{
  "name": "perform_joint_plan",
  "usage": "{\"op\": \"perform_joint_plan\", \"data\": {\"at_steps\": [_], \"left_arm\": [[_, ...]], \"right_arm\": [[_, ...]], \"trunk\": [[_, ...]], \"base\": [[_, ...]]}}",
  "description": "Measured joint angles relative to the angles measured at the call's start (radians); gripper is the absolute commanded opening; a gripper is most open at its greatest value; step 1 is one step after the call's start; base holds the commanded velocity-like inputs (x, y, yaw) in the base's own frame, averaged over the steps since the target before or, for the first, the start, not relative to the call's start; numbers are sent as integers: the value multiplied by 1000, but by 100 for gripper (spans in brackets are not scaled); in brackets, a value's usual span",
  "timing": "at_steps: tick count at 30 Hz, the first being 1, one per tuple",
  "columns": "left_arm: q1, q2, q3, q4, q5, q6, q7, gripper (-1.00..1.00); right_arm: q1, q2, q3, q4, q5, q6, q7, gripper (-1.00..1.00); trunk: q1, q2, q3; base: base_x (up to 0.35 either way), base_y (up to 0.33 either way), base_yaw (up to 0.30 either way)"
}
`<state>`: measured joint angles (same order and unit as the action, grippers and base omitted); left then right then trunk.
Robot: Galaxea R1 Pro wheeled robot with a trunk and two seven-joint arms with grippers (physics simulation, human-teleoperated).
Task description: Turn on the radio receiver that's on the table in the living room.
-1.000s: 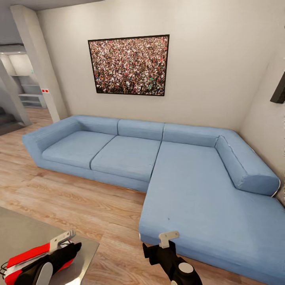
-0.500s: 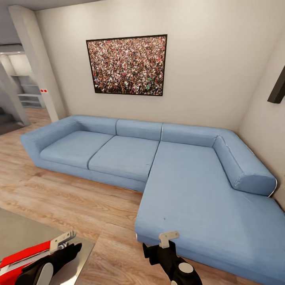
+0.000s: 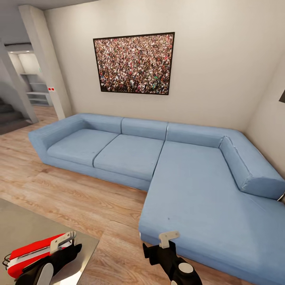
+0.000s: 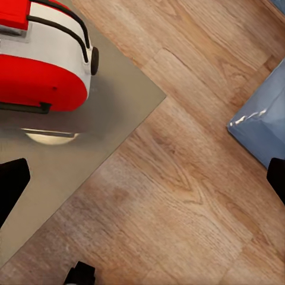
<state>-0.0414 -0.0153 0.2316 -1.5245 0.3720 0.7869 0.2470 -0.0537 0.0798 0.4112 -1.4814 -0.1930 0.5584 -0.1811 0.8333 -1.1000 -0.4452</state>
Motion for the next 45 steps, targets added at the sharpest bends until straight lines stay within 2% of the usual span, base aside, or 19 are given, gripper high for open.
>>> {"op": "perform_joint_plan", "data": {"at_steps": [18, 36, 45], "left_arm": [[0, 0, 0, 1, 0, 0, 0, 100], [0, 0, -1, 7, 1, 0, 0, 100], [0, -1, -1, 7, 1, 0, -1, 100]], "right_arm": [[0, 0, 0, 0, 0, 0, 0, 100], [0, 0, 0, 0, 1, 0, 0, 100], [0, 0, 0, 0, 0, 0, 0, 100]], "trunk": [[0, 0, 0], [0, 0, -10], [0, 0, -12]], "base": [[0, 0, 3], [0, 0, 258], [0, 0, 48]]}}
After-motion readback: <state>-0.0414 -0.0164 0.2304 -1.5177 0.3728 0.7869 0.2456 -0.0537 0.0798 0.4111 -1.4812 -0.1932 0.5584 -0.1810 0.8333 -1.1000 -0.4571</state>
